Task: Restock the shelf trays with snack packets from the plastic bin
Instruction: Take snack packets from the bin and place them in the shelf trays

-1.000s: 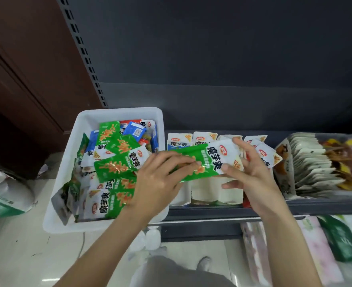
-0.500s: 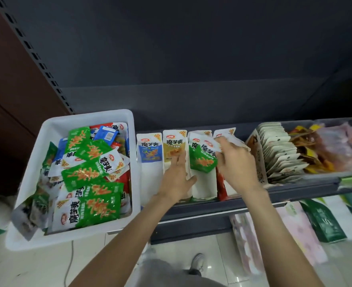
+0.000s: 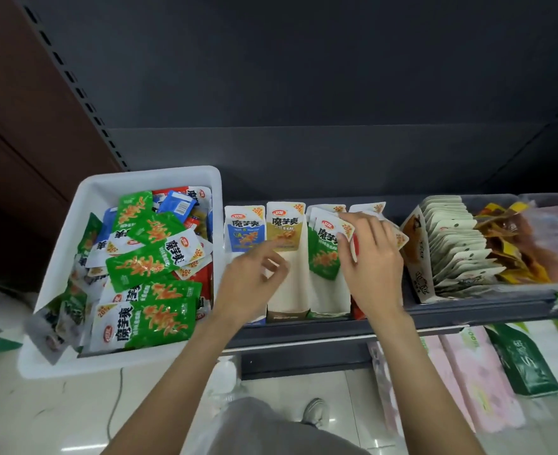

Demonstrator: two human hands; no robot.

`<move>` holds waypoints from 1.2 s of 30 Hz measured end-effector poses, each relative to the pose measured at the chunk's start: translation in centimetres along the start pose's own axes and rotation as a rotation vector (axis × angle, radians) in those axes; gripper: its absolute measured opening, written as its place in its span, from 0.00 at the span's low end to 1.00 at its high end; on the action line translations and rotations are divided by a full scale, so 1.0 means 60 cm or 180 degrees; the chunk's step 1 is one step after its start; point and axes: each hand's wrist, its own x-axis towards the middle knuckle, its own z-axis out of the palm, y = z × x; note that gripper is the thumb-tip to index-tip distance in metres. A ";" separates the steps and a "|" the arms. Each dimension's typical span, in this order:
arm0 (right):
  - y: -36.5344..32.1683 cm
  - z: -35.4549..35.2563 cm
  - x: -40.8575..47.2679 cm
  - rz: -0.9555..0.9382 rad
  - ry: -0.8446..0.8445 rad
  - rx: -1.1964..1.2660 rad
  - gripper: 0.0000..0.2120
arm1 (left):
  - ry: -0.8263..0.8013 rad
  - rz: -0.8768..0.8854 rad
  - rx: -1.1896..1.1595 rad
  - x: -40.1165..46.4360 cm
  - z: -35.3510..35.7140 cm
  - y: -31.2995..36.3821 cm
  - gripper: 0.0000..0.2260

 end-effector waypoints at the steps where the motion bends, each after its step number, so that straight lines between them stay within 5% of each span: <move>1: -0.017 0.005 -0.003 -0.0009 -0.0170 0.0228 0.10 | 0.0276 0.0092 0.0051 -0.010 -0.023 -0.013 0.15; 4: -0.081 0.035 -0.005 -0.0247 -0.0844 0.0745 0.11 | 0.0792 0.0197 0.0627 -0.038 -0.093 -0.075 0.13; 10: -0.209 0.145 -0.002 -0.1104 -0.2024 0.0713 0.14 | 0.0409 -0.0429 0.1661 -0.058 -0.185 -0.220 0.23; 15: -0.263 0.240 0.005 -0.1781 -0.2305 -0.0581 0.18 | 0.0039 -0.0875 0.2171 -0.016 -0.200 -0.247 0.29; 19: -0.265 0.269 0.000 -0.1751 -0.2428 -0.0716 0.17 | -0.0096 -0.1041 0.2338 0.002 -0.214 -0.240 0.29; 23: -0.269 0.217 0.007 -0.0577 -0.2013 0.0840 0.18 | 0.0425 -0.0851 0.1528 -0.018 -0.244 -0.204 0.20; 27: -0.262 0.141 0.012 0.1030 -0.1728 0.2252 0.25 | 0.0388 -0.0900 -0.0921 -0.069 -0.257 -0.138 0.05; 29: -0.252 0.105 0.016 0.1793 -0.1784 0.3276 0.24 | 0.0258 -0.0758 -0.1345 -0.081 -0.241 -0.104 0.03; 33: -0.205 0.030 0.019 0.1580 -0.1547 0.3112 0.07 | -0.0033 -0.0316 -0.1080 -0.075 -0.186 -0.060 0.07; 36: -0.156 -0.022 0.013 0.1475 -0.0775 0.2763 0.04 | 0.0175 -0.0047 -0.0784 -0.053 -0.138 -0.042 0.06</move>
